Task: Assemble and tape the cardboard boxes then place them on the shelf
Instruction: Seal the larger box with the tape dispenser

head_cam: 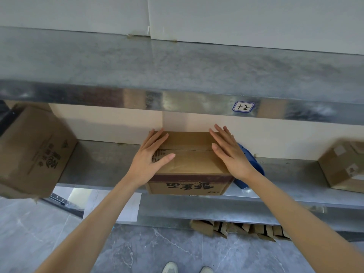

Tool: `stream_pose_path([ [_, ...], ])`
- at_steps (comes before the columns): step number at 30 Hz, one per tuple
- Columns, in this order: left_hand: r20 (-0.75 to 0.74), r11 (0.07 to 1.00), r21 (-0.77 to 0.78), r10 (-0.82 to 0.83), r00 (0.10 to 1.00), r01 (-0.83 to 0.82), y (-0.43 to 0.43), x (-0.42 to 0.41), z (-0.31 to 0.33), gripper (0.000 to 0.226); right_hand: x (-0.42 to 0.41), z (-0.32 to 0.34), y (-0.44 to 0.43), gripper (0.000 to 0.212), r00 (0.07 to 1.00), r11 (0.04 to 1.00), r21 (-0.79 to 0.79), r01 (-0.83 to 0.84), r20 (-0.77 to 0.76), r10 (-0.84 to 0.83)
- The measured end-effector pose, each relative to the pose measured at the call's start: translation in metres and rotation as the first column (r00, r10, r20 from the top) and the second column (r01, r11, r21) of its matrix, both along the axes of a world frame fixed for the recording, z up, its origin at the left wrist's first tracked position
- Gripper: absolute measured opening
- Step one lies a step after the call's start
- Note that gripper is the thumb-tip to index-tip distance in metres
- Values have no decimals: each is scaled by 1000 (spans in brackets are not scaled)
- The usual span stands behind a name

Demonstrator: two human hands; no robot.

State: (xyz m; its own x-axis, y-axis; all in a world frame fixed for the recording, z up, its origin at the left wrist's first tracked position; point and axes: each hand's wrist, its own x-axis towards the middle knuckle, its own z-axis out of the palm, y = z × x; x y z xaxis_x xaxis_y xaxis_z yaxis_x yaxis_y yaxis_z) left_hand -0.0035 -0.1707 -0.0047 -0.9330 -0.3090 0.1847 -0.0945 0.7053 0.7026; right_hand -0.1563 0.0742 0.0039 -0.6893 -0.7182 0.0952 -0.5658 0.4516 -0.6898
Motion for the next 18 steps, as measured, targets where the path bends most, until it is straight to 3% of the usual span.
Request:
stream_pose_path([
  [1,-16,1000,-1,-3,1000,3,0,1,0,73,1,1,0,50,1000,1000,-17,11,14,-11],
  [3,-9,986,-164,-32,999,30,0,2,0,75,2,3,1,49,996,999,39,-13,-82,16],
  [5,9,905,-416,-91,996,87,-2,3,1,78,3,6,1,50,950,981,175,-81,-285,129],
  [7,33,818,-552,-174,984,163,-4,3,3,77,2,11,1,53,879,943,288,-166,-391,274],
  [12,139,773,-552,-284,949,313,-8,1,5,69,-4,16,-1,54,817,828,481,-288,-328,474],
  [18,167,787,-532,-264,950,312,-8,1,7,68,-5,14,-3,55,827,816,515,-262,-316,465],
])
